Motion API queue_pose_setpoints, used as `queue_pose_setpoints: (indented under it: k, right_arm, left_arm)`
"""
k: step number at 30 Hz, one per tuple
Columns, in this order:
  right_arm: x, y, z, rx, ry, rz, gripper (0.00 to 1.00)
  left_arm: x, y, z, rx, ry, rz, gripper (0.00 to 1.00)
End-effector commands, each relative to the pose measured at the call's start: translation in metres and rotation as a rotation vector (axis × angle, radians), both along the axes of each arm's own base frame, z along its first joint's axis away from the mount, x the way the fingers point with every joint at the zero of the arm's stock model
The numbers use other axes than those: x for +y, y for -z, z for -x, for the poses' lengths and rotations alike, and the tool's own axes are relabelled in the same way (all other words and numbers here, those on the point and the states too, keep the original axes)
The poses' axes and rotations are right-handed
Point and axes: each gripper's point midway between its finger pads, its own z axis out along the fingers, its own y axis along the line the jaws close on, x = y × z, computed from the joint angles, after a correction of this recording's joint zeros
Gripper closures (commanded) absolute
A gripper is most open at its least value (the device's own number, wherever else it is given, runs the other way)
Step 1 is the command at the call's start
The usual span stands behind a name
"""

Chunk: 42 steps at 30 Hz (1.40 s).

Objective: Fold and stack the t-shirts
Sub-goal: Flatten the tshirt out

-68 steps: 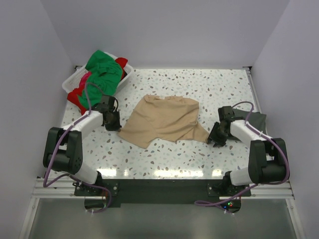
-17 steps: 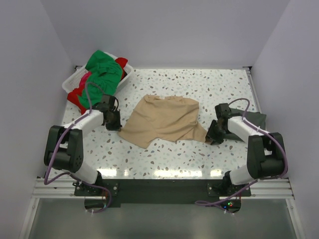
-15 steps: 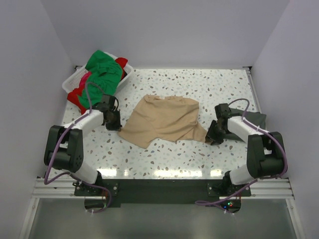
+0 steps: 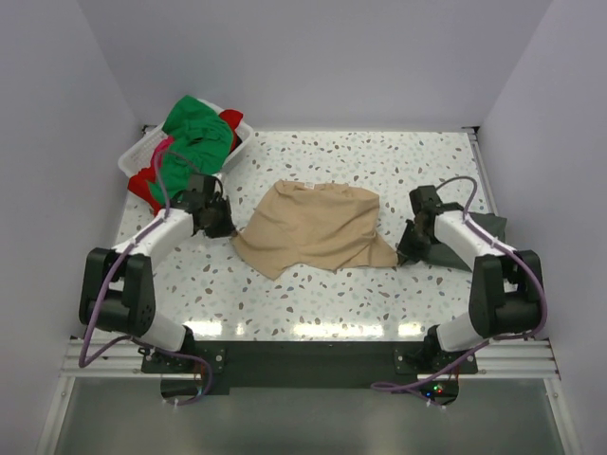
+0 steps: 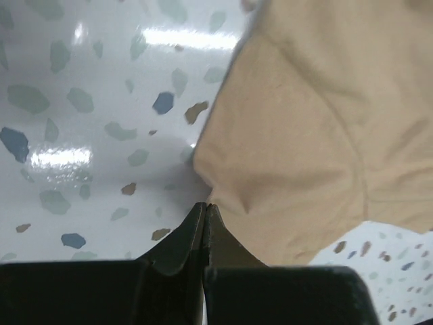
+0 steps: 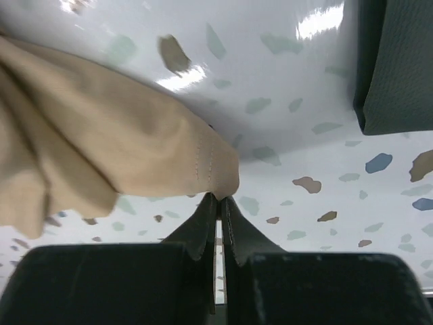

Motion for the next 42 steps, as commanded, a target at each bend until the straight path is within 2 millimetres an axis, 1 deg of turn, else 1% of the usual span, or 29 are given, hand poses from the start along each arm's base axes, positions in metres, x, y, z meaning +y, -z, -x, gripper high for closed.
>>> queue_pose_setpoints:
  k: [1, 2, 3, 4, 5, 6, 7, 8, 10, 11, 12, 13, 14, 15, 16, 18, 19, 20, 24, 25, 29, 32, 35, 36, 38, 39, 40, 41, 42]
  right_arm:
    - [-0.004, -0.053, -0.041, -0.13, 0.01, 0.034, 1.0]
    - [-0.005, -0.08, -0.059, -0.186, 0.014, 0.034, 1.0]
    - [-0.006, -0.095, -0.068, -0.215, 0.011, 0.038, 1.0]
    - [-0.008, -0.109, -0.077, -0.243, 0.014, 0.052, 1.0]
    - [-0.008, -0.144, -0.094, -0.312, 0.014, 0.055, 1.0]
    - [-0.009, -0.159, -0.103, -0.34, 0.013, 0.061, 1.0]
    - [-0.012, -0.175, -0.112, -0.376, 0.022, 0.068, 1.0]
    - [-0.011, -0.213, -0.125, -0.458, 0.027, 0.061, 1.0]
    - [-0.013, -0.246, -0.138, -0.529, 0.041, 0.059, 1.0]
    - [-0.014, -0.284, -0.145, -0.619, 0.054, 0.056, 1.0]
    - [-0.015, -0.304, -0.147, -0.665, 0.063, 0.053, 1.0]
    - [-0.015, -0.322, -0.148, -0.714, 0.07, 0.047, 1.0]
    - [-0.015, -0.358, -0.15, -0.814, 0.075, 0.035, 1.0]
    - [-0.016, -0.377, -0.148, -0.87, 0.076, 0.03, 1.0]
    - [-0.017, -0.405, -0.139, -0.954, 0.078, 0.021, 1.0]
    - [-0.019, -0.44, -0.132, -1.076, 0.081, 0.02, 1.0]
    - [-0.021, -0.462, -0.116, -1.149, 0.083, 0.018, 1.0]
    - [-0.023, -0.479, -0.112, -1.213, 0.086, 0.019, 1.0]
    - [-0.03, -0.529, -0.072, -1.4, 0.081, 0.037, 1.0]
    - [-0.034, -0.543, -0.059, -1.453, 0.091, 0.043, 1.0]
    - [-0.04, -0.562, -0.042, -1.518, 0.113, 0.058, 1.0]
    - [-0.042, -0.558, -0.048, -1.508, 0.123, 0.076, 1.0]
    - [-0.047, -0.532, -0.075, -1.439, 0.14, 0.121, 1.0]
    - [-0.048, -0.524, -0.084, -1.418, 0.144, 0.132, 1.0]
    - [-0.046, -0.504, -0.109, -1.37, 0.134, 0.147, 1.0]
    - [-0.045, -0.498, -0.117, -1.356, 0.126, 0.15, 1.0]
    - [-0.044, -0.483, -0.133, -1.317, 0.119, 0.157, 1.0]
    - [-0.042, -0.48, -0.141, -1.314, 0.113, 0.158, 1.0]
    - [-0.042, -0.476, -0.147, -1.303, 0.109, 0.162, 1.0]
  left_arm:
    - [-0.026, -0.09, -0.06, -0.298, -0.012, 0.179, 1.0]
    - [-0.029, -0.104, -0.068, -0.331, -0.01, 0.196, 1.0]
    - [-0.034, -0.138, -0.086, -0.405, -0.003, 0.221, 1.0]
    - [-0.037, -0.157, -0.095, -0.442, -0.006, 0.243, 1.0]
    - [-0.039, -0.177, -0.103, -0.482, -0.006, 0.257, 1.0]
    - [-0.043, -0.221, -0.118, -0.578, 0.003, 0.284, 1.0]
    - [-0.044, -0.245, -0.124, -0.626, -0.005, 0.304, 1.0]
    - [-0.045, -0.293, -0.131, -0.727, -0.001, 0.33, 1.0]
    - [-0.047, -0.335, -0.136, -0.805, -0.012, 0.375, 1.0]
    - [-0.045, -0.358, -0.138, -0.859, -0.016, 0.395, 1.0]
    - [-0.045, -0.394, -0.134, -0.936, -0.011, 0.422, 1.0]
    - [-0.045, -0.413, -0.131, -0.971, -0.017, 0.452, 1.0]
    - [-0.044, -0.436, -0.125, -1.031, -0.016, 0.471, 1.0]
    - [-0.041, -0.464, -0.114, -1.095, -0.017, 0.486, 1.0]
    - [-0.038, -0.479, -0.107, -1.131, -0.027, 0.5, 1.0]
    - [-0.028, -0.521, -0.083, -1.243, -0.049, 0.511, 1.0]
    - [-0.024, -0.533, -0.074, -1.279, -0.055, 0.505, 1.0]
    - [-0.019, -0.551, -0.062, -1.325, -0.06, 0.505, 1.0]
    - [0.0, -0.603, -0.014, -1.474, -0.101, 0.483, 1.0]
    - [0.003, -0.611, -0.006, -1.501, -0.105, 0.477, 1.0]
    - [0.009, -0.639, 0.022, -1.585, -0.104, 0.483, 1.0]
    - [0.004, -0.637, 0.014, -1.581, -0.081, 0.491, 1.0]
    - [-0.008, -0.615, -0.019, -1.517, -0.043, 0.495, 1.0]
    - [-0.016, -0.6, -0.041, -1.472, -0.019, 0.494, 1.0]
    - [-0.024, -0.59, -0.061, -1.439, 0.012, 0.499, 1.0]
    - [-0.031, -0.573, -0.086, -1.393, 0.03, 0.49, 1.0]
    - [-0.034, -0.567, -0.096, -1.377, 0.043, 0.488, 1.0]
    - [-0.037, -0.572, -0.099, -1.376, 0.056, 0.488, 1.0]
    - [-0.041, -0.555, -0.123, -1.334, 0.058, 0.477, 1.0]
